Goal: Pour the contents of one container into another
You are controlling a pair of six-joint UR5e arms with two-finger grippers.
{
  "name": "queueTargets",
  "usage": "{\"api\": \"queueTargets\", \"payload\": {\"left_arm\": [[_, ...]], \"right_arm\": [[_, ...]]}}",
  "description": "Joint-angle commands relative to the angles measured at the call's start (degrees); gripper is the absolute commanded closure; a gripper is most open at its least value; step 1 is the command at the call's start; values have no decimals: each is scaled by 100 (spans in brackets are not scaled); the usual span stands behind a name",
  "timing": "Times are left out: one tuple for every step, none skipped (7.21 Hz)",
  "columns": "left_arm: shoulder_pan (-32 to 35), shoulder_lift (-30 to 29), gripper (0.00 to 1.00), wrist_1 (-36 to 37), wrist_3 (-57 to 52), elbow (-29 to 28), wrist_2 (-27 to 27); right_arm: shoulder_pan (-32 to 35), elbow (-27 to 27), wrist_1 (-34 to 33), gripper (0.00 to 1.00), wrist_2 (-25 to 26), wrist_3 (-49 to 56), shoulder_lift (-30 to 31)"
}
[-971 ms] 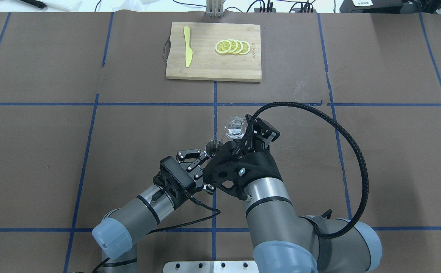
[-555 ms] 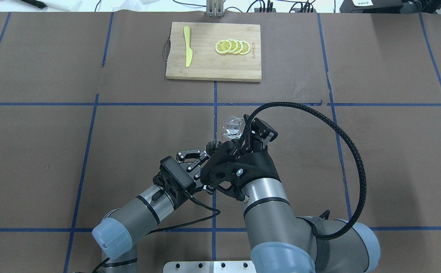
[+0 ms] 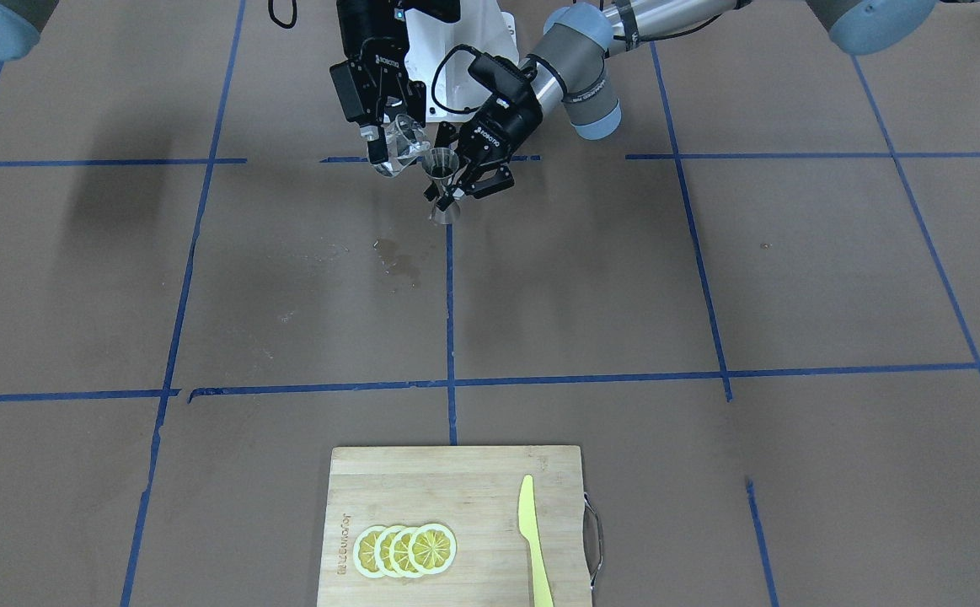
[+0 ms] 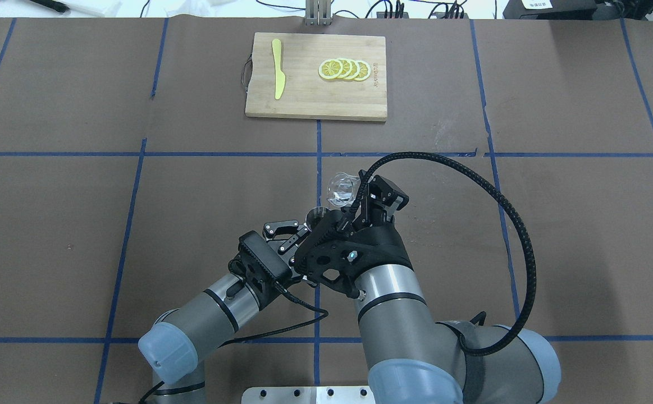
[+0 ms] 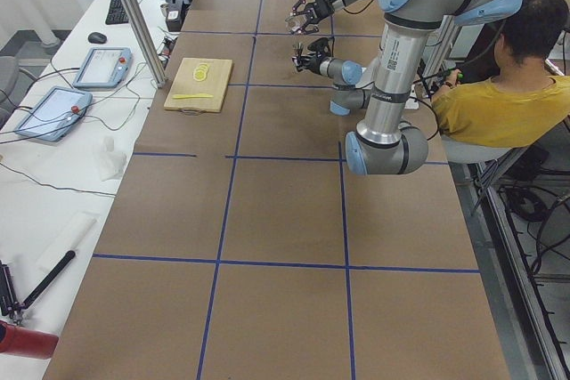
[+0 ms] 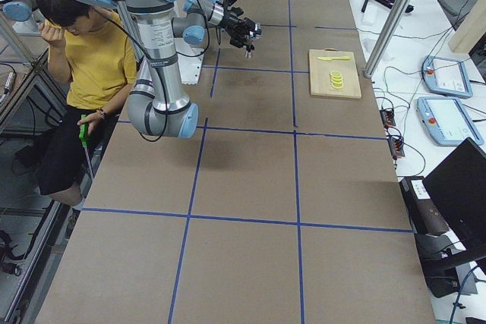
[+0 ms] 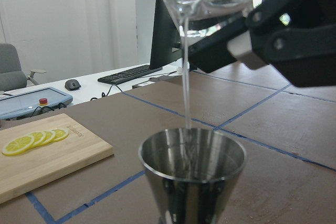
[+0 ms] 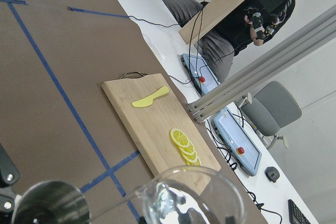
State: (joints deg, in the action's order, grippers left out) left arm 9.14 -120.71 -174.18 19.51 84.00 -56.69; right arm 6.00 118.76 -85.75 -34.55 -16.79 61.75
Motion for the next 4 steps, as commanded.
{"api": "queueTargets", "payload": {"left_arm": [[0, -6, 100, 7, 0, 2, 0], [0, 3, 100, 7, 0, 2, 0], [0, -6, 100, 7, 0, 2, 0], [0, 3, 100, 7, 0, 2, 0]], "right_arm": [[-11, -2, -73, 100, 10, 0, -14], [-2, -2, -73, 100, 19, 44, -14], [-2, 6, -73, 100, 19, 140, -14], [-2, 15, -73, 100, 19, 193, -14]]}}
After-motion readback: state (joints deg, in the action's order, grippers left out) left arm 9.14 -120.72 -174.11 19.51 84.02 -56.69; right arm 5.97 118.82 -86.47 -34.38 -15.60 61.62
